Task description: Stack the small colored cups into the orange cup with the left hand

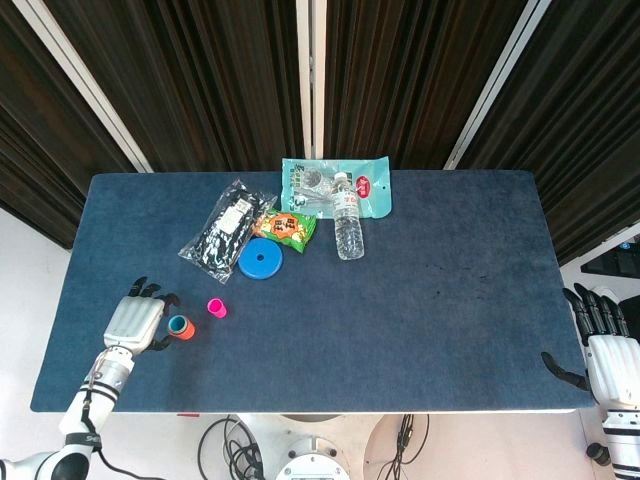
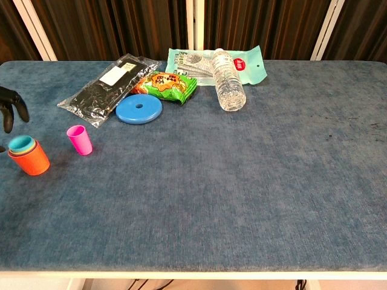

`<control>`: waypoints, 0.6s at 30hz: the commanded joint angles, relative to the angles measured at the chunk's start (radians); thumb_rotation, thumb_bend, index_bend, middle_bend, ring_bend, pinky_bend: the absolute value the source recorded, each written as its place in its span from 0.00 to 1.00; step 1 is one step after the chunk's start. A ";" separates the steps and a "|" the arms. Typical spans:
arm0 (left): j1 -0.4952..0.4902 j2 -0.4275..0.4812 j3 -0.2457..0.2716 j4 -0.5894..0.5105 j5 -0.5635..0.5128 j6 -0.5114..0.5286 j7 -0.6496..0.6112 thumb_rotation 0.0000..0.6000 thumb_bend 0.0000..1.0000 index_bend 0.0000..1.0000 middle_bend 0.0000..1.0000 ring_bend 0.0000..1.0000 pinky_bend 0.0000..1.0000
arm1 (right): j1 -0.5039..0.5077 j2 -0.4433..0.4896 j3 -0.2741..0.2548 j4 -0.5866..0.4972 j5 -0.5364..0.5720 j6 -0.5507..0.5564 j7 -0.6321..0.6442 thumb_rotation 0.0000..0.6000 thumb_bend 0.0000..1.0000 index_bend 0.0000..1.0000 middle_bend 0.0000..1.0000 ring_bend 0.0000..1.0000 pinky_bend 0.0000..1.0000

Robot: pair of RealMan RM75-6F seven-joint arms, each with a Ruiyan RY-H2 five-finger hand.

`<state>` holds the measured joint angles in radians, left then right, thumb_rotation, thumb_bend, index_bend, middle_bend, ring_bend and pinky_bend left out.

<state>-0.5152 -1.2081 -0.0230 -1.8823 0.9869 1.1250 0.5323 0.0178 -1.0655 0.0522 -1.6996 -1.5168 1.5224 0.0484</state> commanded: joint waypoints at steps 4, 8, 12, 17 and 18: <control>0.000 0.011 -0.012 -0.019 0.051 0.018 -0.022 1.00 0.21 0.11 0.21 0.05 0.00 | 0.002 -0.001 0.000 -0.001 0.000 -0.003 -0.004 1.00 0.16 0.00 0.00 0.00 0.00; -0.023 -0.011 -0.042 -0.028 0.040 0.036 0.020 1.00 0.21 0.14 0.23 0.05 0.00 | 0.004 -0.002 0.000 -0.006 -0.004 -0.002 -0.010 1.00 0.16 0.00 0.00 0.00 0.00; -0.077 -0.063 -0.071 -0.010 -0.024 0.001 0.081 1.00 0.21 0.17 0.25 0.05 0.00 | 0.004 -0.003 0.000 -0.014 -0.008 0.000 -0.015 1.00 0.16 0.00 0.00 0.00 0.00; -0.134 -0.142 -0.089 0.059 -0.123 -0.048 0.127 1.00 0.21 0.20 0.26 0.05 0.00 | 0.003 -0.003 -0.002 -0.015 -0.004 -0.003 -0.014 1.00 0.16 0.00 0.00 0.00 0.00; -0.141 -0.156 -0.089 0.074 -0.136 -0.053 0.133 1.00 0.21 0.20 0.26 0.05 0.01 | 0.003 -0.003 -0.002 -0.014 -0.003 -0.003 -0.014 1.00 0.16 0.00 0.00 0.00 0.00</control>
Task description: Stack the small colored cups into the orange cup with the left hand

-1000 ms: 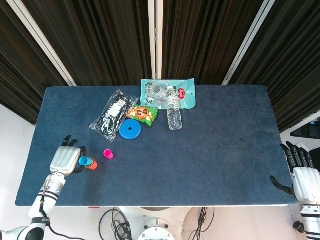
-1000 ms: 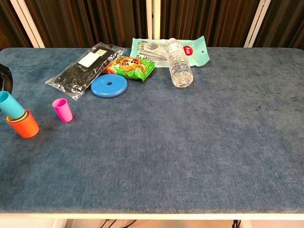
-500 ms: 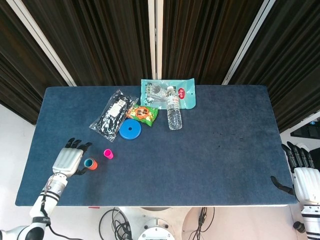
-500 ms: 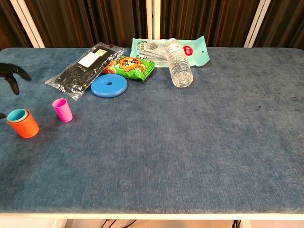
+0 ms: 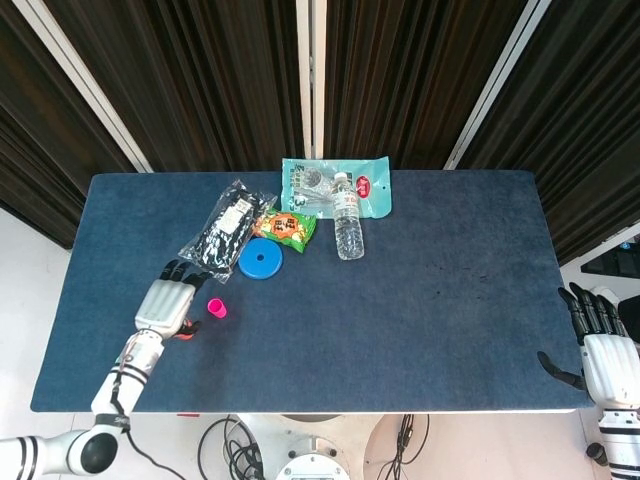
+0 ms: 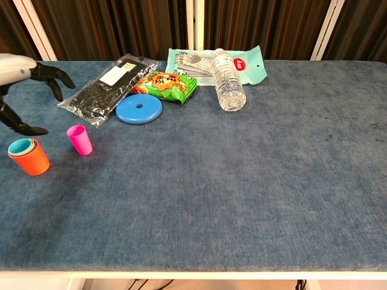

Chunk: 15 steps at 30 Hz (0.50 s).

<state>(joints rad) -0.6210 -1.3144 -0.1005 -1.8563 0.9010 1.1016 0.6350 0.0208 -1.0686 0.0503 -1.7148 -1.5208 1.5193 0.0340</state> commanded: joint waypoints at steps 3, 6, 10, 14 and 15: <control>-0.051 -0.091 -0.007 0.095 -0.082 -0.040 0.040 1.00 0.21 0.23 0.27 0.05 0.01 | -0.001 0.003 0.002 0.005 0.005 0.001 0.008 1.00 0.16 0.00 0.00 0.00 0.00; -0.058 -0.128 0.001 0.142 -0.087 -0.034 0.043 1.00 0.21 0.25 0.29 0.05 0.01 | -0.002 0.006 0.005 0.012 0.010 0.001 0.020 1.00 0.16 0.00 0.00 0.00 0.00; -0.058 -0.164 0.007 0.191 -0.070 -0.019 0.034 1.00 0.21 0.30 0.33 0.06 0.01 | -0.001 0.007 0.005 0.021 0.013 -0.003 0.033 1.00 0.16 0.00 0.00 0.00 0.00; -0.059 -0.181 0.015 0.217 -0.068 -0.014 0.040 1.00 0.21 0.33 0.37 0.07 0.01 | -0.001 0.004 0.003 0.031 0.017 -0.010 0.043 1.00 0.16 0.00 0.00 0.00 0.00; -0.060 -0.185 0.016 0.221 -0.071 -0.014 0.041 1.00 0.21 0.34 0.38 0.07 0.01 | 0.000 0.004 0.003 0.033 0.018 -0.011 0.045 1.00 0.16 0.00 0.00 0.00 0.00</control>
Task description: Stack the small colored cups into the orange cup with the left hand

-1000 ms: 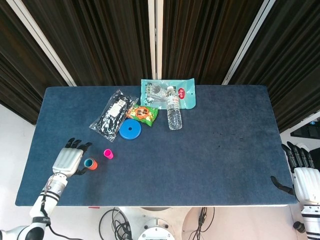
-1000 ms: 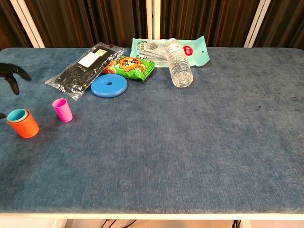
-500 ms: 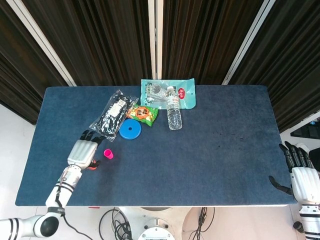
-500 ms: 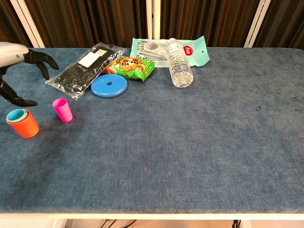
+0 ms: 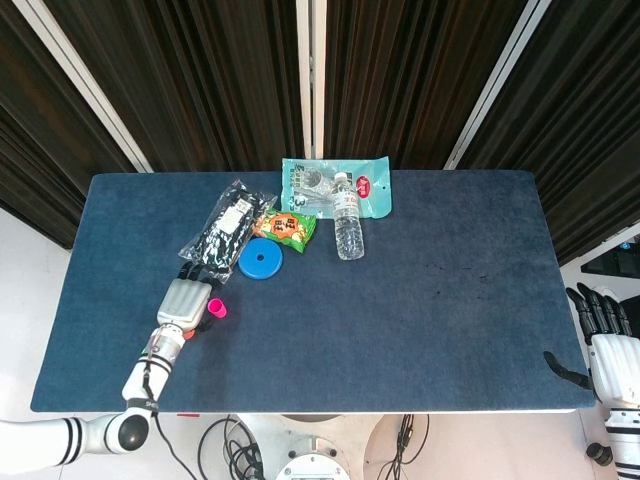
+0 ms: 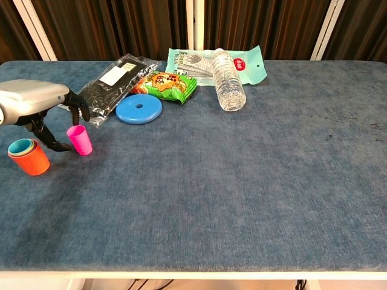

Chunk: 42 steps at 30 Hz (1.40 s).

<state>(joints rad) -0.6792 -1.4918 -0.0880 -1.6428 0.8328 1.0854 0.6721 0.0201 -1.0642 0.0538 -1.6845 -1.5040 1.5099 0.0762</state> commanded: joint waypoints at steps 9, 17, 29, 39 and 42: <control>0.002 -0.030 -0.002 0.025 0.019 0.016 -0.024 1.00 0.21 0.40 0.45 0.13 0.02 | 0.000 -0.004 0.000 0.016 0.005 -0.005 0.015 1.00 0.16 0.00 0.00 0.00 0.00; 0.004 -0.044 -0.003 0.046 0.023 0.020 -0.032 1.00 0.21 0.46 0.50 0.16 0.02 | -0.001 -0.002 -0.001 0.018 0.014 -0.012 0.018 1.00 0.16 0.00 0.00 0.00 0.00; 0.012 -0.053 -0.011 0.055 0.040 0.037 -0.042 1.00 0.25 0.53 0.57 0.21 0.03 | 0.000 0.001 0.000 0.015 0.015 -0.014 0.016 1.00 0.16 0.00 0.00 0.00 0.00; 0.034 0.039 -0.049 -0.094 0.063 0.089 -0.073 1.00 0.25 0.54 0.58 0.21 0.03 | -0.002 0.010 0.004 0.007 0.011 -0.005 0.016 1.00 0.16 0.00 0.00 0.00 0.00; 0.053 0.111 -0.059 -0.193 0.075 0.131 -0.071 1.00 0.25 0.54 0.58 0.22 0.04 | 0.000 0.015 0.005 -0.001 0.003 0.000 0.013 1.00 0.16 0.00 0.00 0.00 0.00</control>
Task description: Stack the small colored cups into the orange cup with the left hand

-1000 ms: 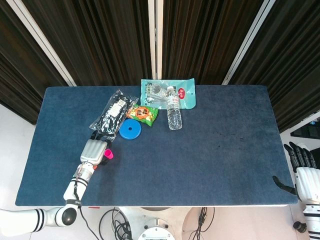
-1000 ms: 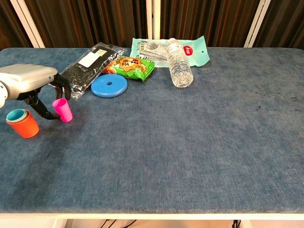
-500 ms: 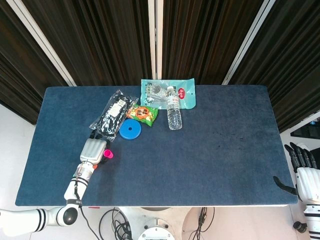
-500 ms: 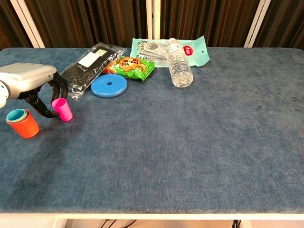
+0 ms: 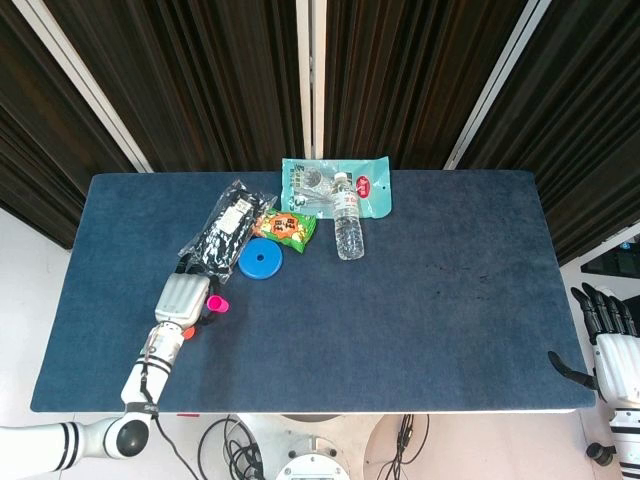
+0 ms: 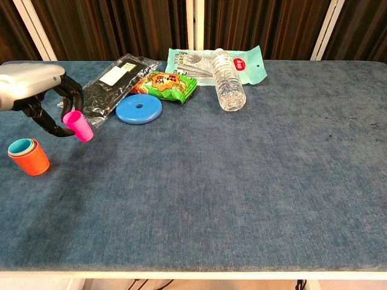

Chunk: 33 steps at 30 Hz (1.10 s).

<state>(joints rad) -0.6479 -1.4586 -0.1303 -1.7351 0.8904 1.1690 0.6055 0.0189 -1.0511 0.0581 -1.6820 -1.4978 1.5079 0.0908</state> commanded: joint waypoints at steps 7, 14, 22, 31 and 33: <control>0.067 0.240 0.029 -0.286 -0.013 0.077 0.037 1.00 0.25 0.56 0.60 0.23 0.04 | 0.006 -0.004 -0.002 -0.006 -0.002 -0.009 -0.006 1.00 0.16 0.00 0.00 0.00 0.00; 0.110 0.229 0.086 -0.257 0.020 0.102 0.028 1.00 0.25 0.56 0.60 0.23 0.04 | 0.003 -0.009 -0.010 -0.012 -0.022 0.001 -0.017 1.00 0.16 0.00 0.00 0.00 0.00; 0.132 0.214 0.095 -0.201 0.026 0.099 -0.008 1.00 0.25 0.56 0.60 0.23 0.04 | 0.000 -0.002 -0.009 -0.025 -0.015 0.004 -0.025 1.00 0.16 0.00 0.00 0.00 0.00; 0.144 0.208 0.098 -0.174 0.029 0.075 -0.041 1.00 0.25 0.56 0.60 0.23 0.04 | 0.004 -0.002 -0.007 -0.038 -0.016 0.000 -0.044 1.00 0.16 0.00 0.00 0.00 0.00; 0.146 0.203 0.096 -0.167 0.034 0.071 -0.048 1.00 0.25 0.56 0.60 0.23 0.04 | 0.005 -0.004 -0.008 -0.038 -0.014 -0.003 -0.048 1.00 0.16 0.00 0.00 0.00 0.00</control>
<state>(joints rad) -0.5032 -1.2526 -0.0329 -1.9064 0.9212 1.2416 0.5600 0.0234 -1.0544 0.0503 -1.7204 -1.5122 1.5055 0.0438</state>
